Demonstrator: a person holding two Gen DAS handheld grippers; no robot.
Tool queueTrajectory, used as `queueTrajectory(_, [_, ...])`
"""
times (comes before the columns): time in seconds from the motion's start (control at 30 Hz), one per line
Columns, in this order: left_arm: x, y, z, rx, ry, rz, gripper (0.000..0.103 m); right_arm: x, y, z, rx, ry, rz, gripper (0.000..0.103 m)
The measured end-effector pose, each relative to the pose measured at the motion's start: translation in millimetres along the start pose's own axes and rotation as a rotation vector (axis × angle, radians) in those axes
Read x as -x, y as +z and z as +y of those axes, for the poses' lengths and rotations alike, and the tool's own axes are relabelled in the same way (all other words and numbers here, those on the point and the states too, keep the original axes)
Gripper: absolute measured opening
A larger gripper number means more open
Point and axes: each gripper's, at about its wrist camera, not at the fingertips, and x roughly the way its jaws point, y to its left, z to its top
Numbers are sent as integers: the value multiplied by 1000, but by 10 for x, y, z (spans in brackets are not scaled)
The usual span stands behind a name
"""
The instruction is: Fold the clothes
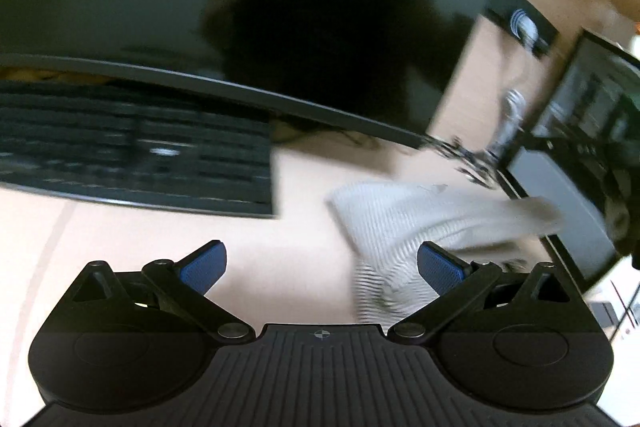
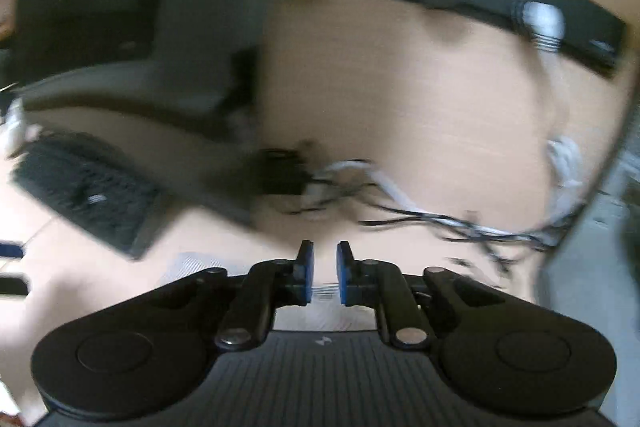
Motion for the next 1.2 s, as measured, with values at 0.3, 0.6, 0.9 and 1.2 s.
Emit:
queueTrajectory(0.3, [-556,-48,-574,-66,-103,97,103,51,-563,-682,-281,-31,55,46])
queueTrajectory(0.6, [-747,36,-866,-120,-125,124,103,-410,-875,-560,-316,29,96,11])
queueTrajectory(0.9, [-1022,253,-965,-81,-121,86,103,-335,-825,-860,-289,-28,38,11])
queueTrajectory(1.2, [-1370,126,-923,-77,-84,169,103,-202,-1261,-764,-304,-87,37,45])
